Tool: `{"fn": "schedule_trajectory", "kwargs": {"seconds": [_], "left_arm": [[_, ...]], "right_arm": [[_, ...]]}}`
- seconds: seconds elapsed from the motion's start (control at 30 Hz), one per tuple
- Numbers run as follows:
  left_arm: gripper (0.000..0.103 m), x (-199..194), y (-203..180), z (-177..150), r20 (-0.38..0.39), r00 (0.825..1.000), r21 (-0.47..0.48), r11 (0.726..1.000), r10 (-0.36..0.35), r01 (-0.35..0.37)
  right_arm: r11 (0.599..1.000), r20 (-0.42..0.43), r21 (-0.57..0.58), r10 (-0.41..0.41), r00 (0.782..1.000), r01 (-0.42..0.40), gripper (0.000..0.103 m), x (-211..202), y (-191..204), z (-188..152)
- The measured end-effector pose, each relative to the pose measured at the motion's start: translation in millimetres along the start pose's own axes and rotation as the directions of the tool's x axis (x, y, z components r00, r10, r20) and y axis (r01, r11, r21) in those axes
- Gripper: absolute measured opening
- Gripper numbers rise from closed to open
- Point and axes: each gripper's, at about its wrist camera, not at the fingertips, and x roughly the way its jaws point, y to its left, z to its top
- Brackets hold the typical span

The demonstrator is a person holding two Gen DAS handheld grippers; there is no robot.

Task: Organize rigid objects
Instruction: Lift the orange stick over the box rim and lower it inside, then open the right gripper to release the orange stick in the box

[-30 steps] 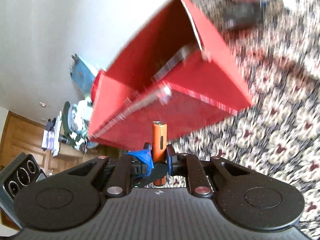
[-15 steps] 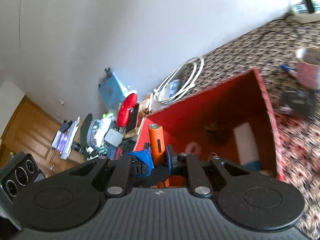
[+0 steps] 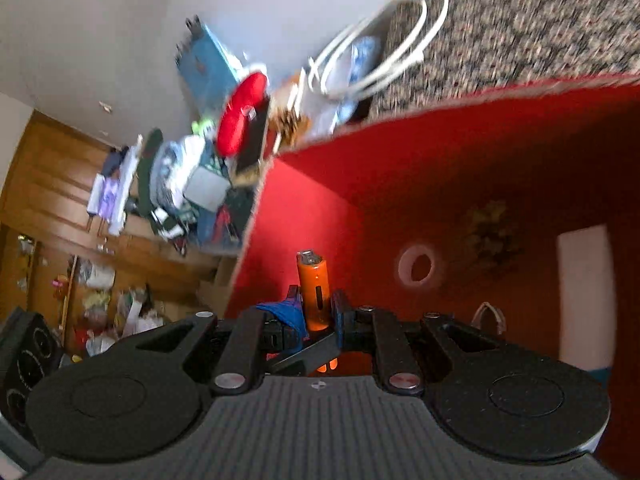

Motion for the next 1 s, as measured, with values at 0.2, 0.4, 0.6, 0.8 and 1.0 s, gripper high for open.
{"fn": "schedule_trajectory", "kwargs": {"seconds": [0.2, 0.4, 0.6, 0.8, 1.0], "left_arm": [[0.018, 4, 1, -4, -0.027, 0.998, 0.018, 0.998, 0.063, -0.063], [0.018, 10, -3, -8, -0.052, 0.993, 0.039, 0.994, 0.103, -0.101], [0.021, 15, -3, -10, -0.061, 0.993, 0.027, 0.994, 0.105, -0.104], [0.024, 20, -2, -12, -0.069, 0.993, 0.013, 0.995, 0.097, -0.096], [0.024, 24, -3, -11, -0.081, 0.991, 0.008, 0.995, 0.102, -0.102]], "right_arm": [[1.000, -0.038, 0.005, -0.016, 0.999, 0.016, 0.000, 17, -3, 6], [0.997, -0.046, -0.045, -0.060, 0.997, 0.058, 0.000, 25, -1, 7], [0.997, -0.024, -0.049, -0.054, 0.998, 0.053, 0.001, 23, -4, 9], [0.996, 0.035, -0.045, -0.070, 0.997, 0.071, 0.001, 17, -4, 6], [0.993, 0.102, -0.038, -0.105, 0.989, 0.110, 0.001, 11, -6, 5]]}}
